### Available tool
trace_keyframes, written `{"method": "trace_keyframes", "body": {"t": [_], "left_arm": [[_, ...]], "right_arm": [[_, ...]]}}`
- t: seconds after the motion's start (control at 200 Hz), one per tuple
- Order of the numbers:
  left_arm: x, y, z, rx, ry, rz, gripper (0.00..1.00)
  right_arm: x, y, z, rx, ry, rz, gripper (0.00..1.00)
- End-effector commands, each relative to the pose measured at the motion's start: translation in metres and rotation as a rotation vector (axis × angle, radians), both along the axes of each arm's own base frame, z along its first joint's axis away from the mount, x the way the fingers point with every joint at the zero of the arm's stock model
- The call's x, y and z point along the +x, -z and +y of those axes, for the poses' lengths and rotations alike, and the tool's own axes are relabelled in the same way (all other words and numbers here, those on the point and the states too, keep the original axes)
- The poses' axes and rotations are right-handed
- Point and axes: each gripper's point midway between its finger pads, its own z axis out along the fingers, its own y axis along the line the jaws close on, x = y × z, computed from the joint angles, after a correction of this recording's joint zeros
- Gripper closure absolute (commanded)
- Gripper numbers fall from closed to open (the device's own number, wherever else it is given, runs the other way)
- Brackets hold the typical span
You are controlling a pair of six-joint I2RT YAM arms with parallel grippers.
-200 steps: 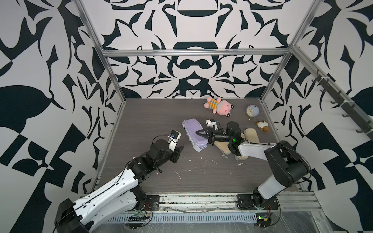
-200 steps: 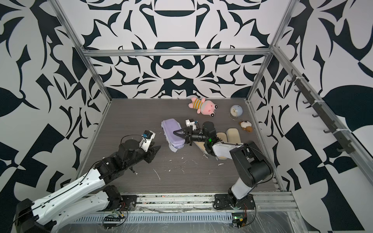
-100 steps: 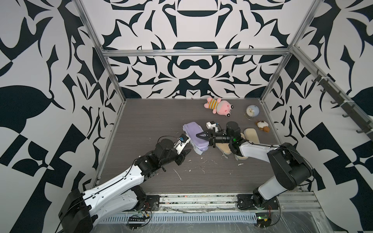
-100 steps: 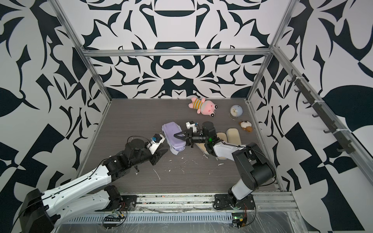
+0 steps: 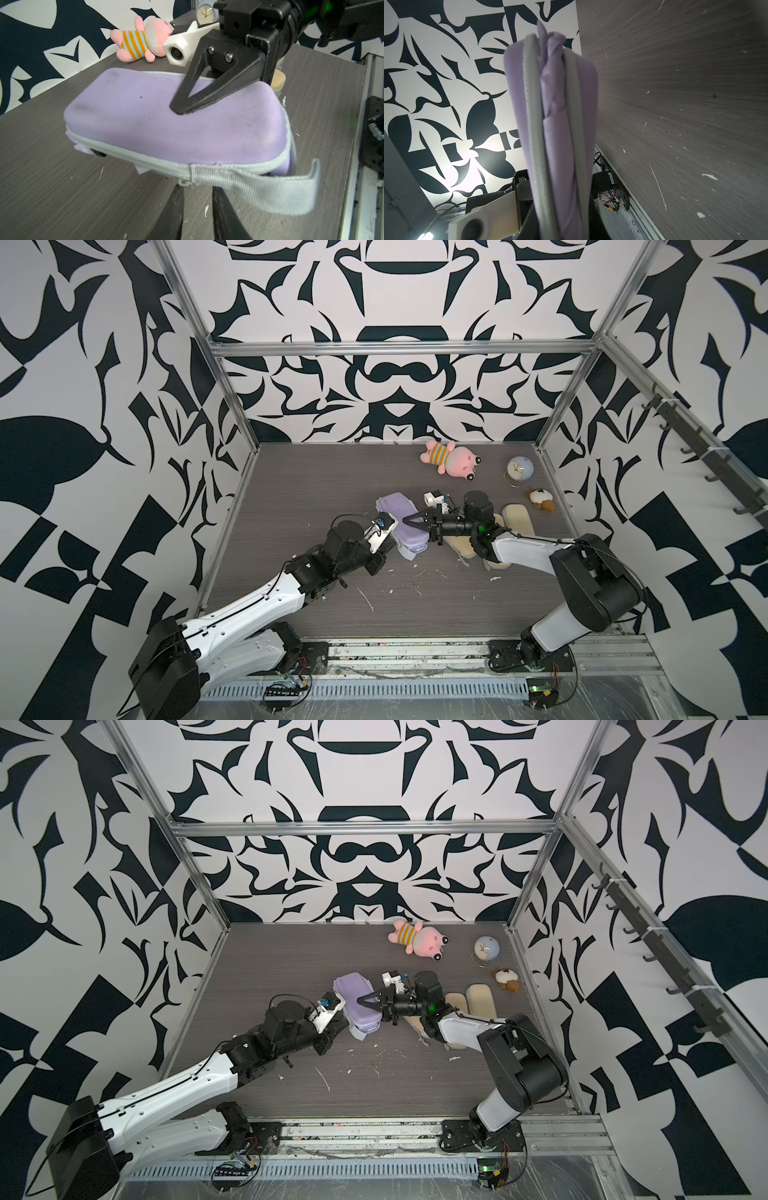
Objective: Put umbrellas into zippered umbrella sleeves
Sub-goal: Zip the zipper on the umbrella sleeve.
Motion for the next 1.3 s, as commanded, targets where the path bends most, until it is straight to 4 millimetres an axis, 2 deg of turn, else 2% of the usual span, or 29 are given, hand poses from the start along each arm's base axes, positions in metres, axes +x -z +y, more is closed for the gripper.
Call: {"method": "trace_keyframes", "body": {"t": [0.0, 0.185, 0.295, 0.445, 0.525, 0.605, 0.75, 0.85, 0.995, 1.09, 1.155, 1.195, 1.24, 1.295], "left_arm": [[0.003, -0.025, -0.009, -0.027, 0.038, -0.065, 0.79], [0.006, -0.023, 0.000, 0.055, 0.024, -0.098, 0.89], [0.012, -0.020, 0.008, 0.102, -0.007, -0.108, 1.00], [0.031, -0.031, 0.026, 0.105, -0.099, -0.107, 1.00], [0.032, -0.045, 0.031, 0.054, -0.107, -0.103, 1.00], [0.031, -0.049, 0.038, 0.053, -0.120, -0.103, 1.00], [0.042, -0.040, 0.077, 0.076, -0.223, -0.018, 1.00], [0.051, -0.043, 0.096, 0.064, -0.278, 0.035, 1.00], [0.070, -0.053, 0.118, 0.091, -0.371, 0.050, 1.00], [0.073, -0.065, 0.122, 0.059, -0.381, 0.058, 1.00], [0.073, -0.076, 0.125, 0.016, -0.392, 0.070, 0.86], [0.070, -0.083, 0.123, -0.035, -0.378, 0.098, 0.72], [0.069, -0.089, 0.120, -0.106, -0.389, 0.142, 0.58], [0.068, -0.087, 0.118, -0.178, -0.422, 0.226, 0.49]], "right_arm": [[-0.018, -0.055, 0.011, 0.094, -0.103, -0.197, 1.00], [-0.034, -0.054, 0.010, 0.072, -0.180, -0.225, 1.00], [-0.042, -0.057, 0.008, 0.064, -0.209, -0.247, 1.00], [-0.053, -0.050, 0.004, 0.036, -0.238, -0.239, 1.00], [-0.056, -0.045, 0.002, 0.025, -0.241, -0.230, 1.00], [-0.056, -0.040, 0.001, 0.011, -0.244, -0.226, 1.00], [-0.054, -0.042, -0.004, 0.011, -0.250, -0.246, 1.00], [-0.059, -0.041, -0.006, 0.000, -0.269, -0.246, 1.00], [-0.076, -0.031, -0.003, -0.022, -0.331, -0.233, 1.00], [-0.089, -0.020, -0.004, -0.076, -0.386, -0.239, 1.00], [-0.089, -0.017, -0.005, -0.091, -0.390, -0.249, 1.00], [-0.087, -0.019, -0.003, -0.081, -0.378, -0.252, 1.00], [-0.079, -0.021, -0.001, -0.070, -0.344, -0.261, 1.00], [-0.064, -0.025, 0.000, -0.053, -0.280, -0.271, 1.00]]}}
